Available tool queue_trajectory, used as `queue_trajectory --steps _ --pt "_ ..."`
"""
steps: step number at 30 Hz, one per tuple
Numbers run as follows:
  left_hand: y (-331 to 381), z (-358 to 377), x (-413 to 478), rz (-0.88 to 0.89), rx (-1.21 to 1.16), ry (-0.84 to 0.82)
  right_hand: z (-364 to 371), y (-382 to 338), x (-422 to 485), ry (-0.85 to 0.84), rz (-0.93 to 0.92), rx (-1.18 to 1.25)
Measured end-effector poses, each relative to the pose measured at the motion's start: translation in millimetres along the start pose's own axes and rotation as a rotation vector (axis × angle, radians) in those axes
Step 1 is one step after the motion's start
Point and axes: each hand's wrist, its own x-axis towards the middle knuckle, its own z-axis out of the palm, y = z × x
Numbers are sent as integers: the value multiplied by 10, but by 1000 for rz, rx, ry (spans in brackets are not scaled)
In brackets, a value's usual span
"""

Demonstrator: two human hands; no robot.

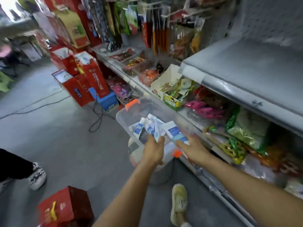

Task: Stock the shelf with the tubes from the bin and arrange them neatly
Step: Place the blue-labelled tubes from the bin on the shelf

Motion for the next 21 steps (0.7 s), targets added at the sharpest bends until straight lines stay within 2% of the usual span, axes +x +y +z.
queue_trajectory --steps 5,8,12,17,21 --pt "472 -50 -1054 275 13 -71 -584 -203 -948 81 67 209" --pt "788 35 -1516 390 39 -102 -937 -288 -1376 117 86 469" --pt "1280 234 -2093 590 51 -144 -1439 -389 -1966 174 -15 638" --pt "1820 687 -2742 758 20 -160 -2158 -342 -2736 244 -181 692" --pt "2133 1156 -3236 793 -4 -197 -2735 -192 -3367 329 -256 632"
